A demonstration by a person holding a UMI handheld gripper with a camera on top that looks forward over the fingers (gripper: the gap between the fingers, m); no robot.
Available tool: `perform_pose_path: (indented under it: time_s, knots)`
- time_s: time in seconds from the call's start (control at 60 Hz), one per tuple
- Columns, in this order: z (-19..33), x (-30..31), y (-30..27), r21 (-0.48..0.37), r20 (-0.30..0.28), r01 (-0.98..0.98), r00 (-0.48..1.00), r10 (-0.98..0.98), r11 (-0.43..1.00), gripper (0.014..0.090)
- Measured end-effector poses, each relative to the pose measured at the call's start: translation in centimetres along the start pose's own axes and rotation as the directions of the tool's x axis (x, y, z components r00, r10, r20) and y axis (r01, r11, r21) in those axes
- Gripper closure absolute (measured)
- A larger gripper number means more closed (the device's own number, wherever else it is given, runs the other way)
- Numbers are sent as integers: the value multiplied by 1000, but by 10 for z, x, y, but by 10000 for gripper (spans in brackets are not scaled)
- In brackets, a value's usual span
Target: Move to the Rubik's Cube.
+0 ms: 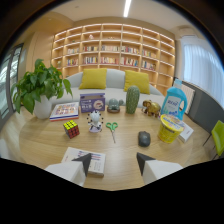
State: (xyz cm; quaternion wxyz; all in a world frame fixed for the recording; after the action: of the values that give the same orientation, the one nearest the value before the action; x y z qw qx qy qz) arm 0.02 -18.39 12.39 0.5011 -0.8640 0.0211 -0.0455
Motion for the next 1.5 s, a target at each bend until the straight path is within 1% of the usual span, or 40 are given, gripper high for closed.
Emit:
perform_pose_path:
  time_s: [0.25,0.317,0.383,0.467,0.617,0.783,0.967,1.117,1.283,1.5]
  knots:
    - [-23,-2,-1,9,-39,25,999,-24,1000,184]
    - [-32,-9,0,13,-38,30,999,-30,999,186]
    - [-38,-24,1,15,-29,32,999,-32,999,183]
    - [-45,-48,3,15,-2,34,999,-34,999,185]
    - [-39,-102,-2,29,46,45,998,-47,999,182]
    - [-7,-155,-12,32,93,56,994,-59,998,184]
    - [48,-187,-18,2,104,47,993,-46,999,185]
    - [95,-192,-23,-20,92,35,995,-33,999,184]
    - [136,-192,-25,-45,87,29,996,-25,999,181]
    - [163,-191,-19,-75,86,25,996,-18,997,184]
